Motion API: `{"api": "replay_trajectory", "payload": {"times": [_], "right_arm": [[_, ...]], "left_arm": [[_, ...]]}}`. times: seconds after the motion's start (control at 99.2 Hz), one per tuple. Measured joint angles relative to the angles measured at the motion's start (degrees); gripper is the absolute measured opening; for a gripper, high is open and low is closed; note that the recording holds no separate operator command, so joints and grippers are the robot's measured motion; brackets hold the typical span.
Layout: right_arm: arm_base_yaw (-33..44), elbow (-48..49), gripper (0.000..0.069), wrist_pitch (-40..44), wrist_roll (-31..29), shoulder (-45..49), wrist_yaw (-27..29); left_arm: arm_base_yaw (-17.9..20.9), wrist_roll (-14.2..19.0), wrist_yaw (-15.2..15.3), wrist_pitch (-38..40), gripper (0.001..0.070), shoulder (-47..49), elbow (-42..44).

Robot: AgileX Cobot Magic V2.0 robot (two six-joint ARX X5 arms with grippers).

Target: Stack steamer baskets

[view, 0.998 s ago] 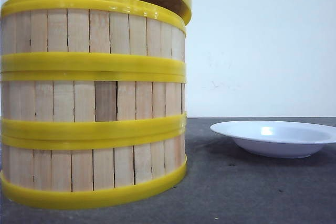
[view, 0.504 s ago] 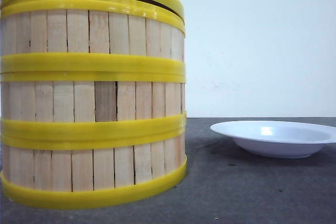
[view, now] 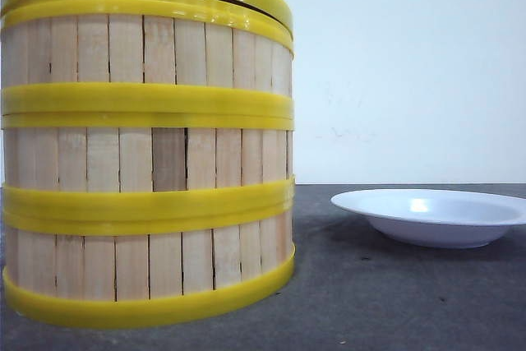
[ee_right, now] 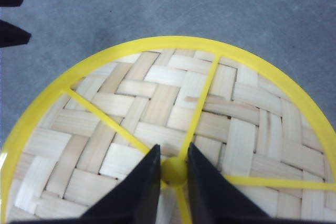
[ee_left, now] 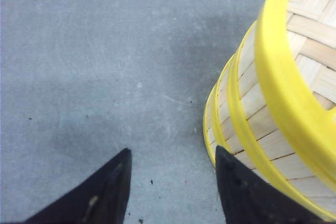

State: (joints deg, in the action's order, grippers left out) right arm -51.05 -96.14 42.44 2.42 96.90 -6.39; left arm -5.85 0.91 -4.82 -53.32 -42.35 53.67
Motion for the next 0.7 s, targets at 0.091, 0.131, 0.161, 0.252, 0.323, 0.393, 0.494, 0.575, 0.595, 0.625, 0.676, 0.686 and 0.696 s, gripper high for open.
{"api": "replay_trajectory", "payload": {"times": [0.091,0.131,0.161,0.252,0.323,0.393,0.494,0.575,0.595,0.625,0.676,0.686,0.696], "right_arm": [[-0.02,-0.04,0.0057,0.24,0.13,0.0,-0.02],[-0.26,-0.04,0.0057,0.28,0.15,0.0,0.0],[-0.33,-0.04,0.0057,0.28,0.17,0.0,0.02],[-0.33,-0.07,0.0057,0.39,0.17,0.0,0.02],[-0.42,-0.09,0.0057,0.5,0.17,0.0,0.02],[-0.61,-0.13,0.0057,0.61,0.17,0.0,0.02],[-0.72,-0.15,0.0057,0.83,0.17,0.0,0.2],[-0.74,-0.26,0.0057,1.09,0.2,0.0,0.22],[-0.74,-0.26,0.0058,1.14,0.2,-0.02,0.22],[-0.74,-0.26,0.0058,1.16,0.2,-0.02,0.22],[-0.74,-0.26,0.0064,1.2,0.2,-0.02,0.22],[-0.76,-0.26,0.0068,1.22,0.2,-0.02,0.22],[-0.76,-0.26,0.0074,1.25,0.2,-0.02,0.22]], "left_arm": [[0.0,0.0,0.02,0.0,0.03,0.0,0.0],[-0.02,0.0,0.0,0.0,0.03,0.0,0.0],[-0.02,0.0,0.0,0.0,0.03,0.0,0.0],[0.0,0.0,0.02,0.0,0.03,0.0,0.0],[0.0,0.0,0.02,0.0,0.03,0.0,0.0],[0.0,0.0,0.02,0.0,0.03,0.0,0.0],[0.0,0.0,0.02,0.0,0.03,0.0,0.0],[0.0,0.0,0.02,0.0,0.03,0.0,0.0],[0.0,0.0,0.02,0.0,0.03,0.0,0.0],[-0.02,0.0,0.02,0.0,0.03,0.0,0.0],[0.0,0.0,0.02,0.0,0.03,0.0,0.0],[0.0,0.0,0.02,0.0,0.03,0.0,0.0],[0.0,0.0,0.0,0.0,0.03,0.0,0.0]]}}
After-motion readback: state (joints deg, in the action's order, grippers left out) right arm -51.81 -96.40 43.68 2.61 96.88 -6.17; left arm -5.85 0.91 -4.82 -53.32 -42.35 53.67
